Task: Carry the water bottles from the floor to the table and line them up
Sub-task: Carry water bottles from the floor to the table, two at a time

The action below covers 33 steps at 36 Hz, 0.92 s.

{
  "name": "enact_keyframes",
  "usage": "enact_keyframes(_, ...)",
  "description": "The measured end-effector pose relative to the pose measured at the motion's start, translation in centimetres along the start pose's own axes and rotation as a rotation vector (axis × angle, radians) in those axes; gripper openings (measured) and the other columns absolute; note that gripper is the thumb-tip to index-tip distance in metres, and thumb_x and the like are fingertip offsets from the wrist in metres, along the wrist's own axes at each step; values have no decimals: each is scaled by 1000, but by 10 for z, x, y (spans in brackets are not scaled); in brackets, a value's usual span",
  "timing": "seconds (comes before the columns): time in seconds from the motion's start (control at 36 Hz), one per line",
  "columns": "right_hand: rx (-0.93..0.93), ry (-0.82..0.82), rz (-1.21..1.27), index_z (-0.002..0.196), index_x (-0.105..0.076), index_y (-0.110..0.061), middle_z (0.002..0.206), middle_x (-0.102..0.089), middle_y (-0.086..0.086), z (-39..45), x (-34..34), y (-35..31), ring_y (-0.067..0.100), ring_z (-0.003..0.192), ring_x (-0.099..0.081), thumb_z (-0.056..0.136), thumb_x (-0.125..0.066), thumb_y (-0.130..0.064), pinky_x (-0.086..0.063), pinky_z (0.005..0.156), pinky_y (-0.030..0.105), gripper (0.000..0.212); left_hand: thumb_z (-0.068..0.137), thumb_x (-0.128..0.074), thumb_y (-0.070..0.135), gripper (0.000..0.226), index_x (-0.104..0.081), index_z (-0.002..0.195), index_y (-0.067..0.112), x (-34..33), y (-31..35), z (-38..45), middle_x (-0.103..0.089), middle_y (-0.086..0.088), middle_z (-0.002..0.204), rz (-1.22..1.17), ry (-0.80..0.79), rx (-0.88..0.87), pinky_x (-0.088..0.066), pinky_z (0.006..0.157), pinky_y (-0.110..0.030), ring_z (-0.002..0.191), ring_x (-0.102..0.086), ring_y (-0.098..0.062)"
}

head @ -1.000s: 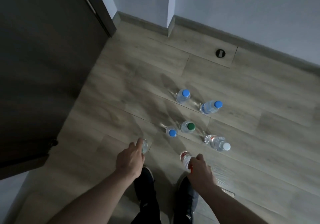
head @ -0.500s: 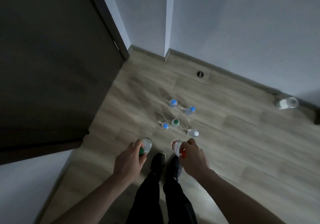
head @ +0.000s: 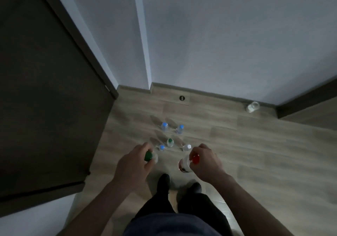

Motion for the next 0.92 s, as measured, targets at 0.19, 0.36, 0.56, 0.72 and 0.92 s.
enact_keyframes(0.19,-11,103,68,80,-61,-38,93,-50,-17,-30,48,16,4,75,-54,77,-70,-23,-36,58,13,18,92,-59,44,18,-42,97,39,20,64,9,-52,17,88,86,-13,-160,-35,56,-25,67,-54,-6)
enact_keyframes(0.36,-17,198,98,77,-64,-37,91,-53,-16,-50,95,48,9,73,-59,74,-67,-22,-47,64,22,16,92,-54,45,16,-44,98,34,17,131,24,-53,14,85,112,-12,-232,-38,59,-32,73,-58,-13)
enact_keyframes(0.56,-5,255,120,84,-68,-33,96,-55,-14,-83,142,110,14,79,-62,78,-66,-24,-54,70,30,11,93,-54,45,16,-43,101,37,-17,213,25,-56,15,99,129,14,-264,-50,65,-33,80,-58,-10)
enact_keyframes(0.72,31,282,87,86,-70,-31,97,-58,-10,-117,191,166,19,84,-63,77,-65,-25,-52,75,34,12,92,-57,43,17,-43,99,38,-42,292,14,-58,15,100,117,77,-301,-54,71,-36,82,-60,-9)
enact_keyframes(0.92,42,293,32,88,-70,-32,98,-58,-11,-160,237,244,17,86,-63,76,-64,-22,-51,73,31,17,93,-58,44,16,-45,98,37,-78,387,-5,-59,15,98,78,119,-337,-46,68,-33,78,-57,-11)
Point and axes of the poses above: each hand's wrist, its own z-axis towards the middle knuckle, its own x-axis out of the back of the hand, y = z × x, the point moved 10 cm from there along z, towards the middle knuckle
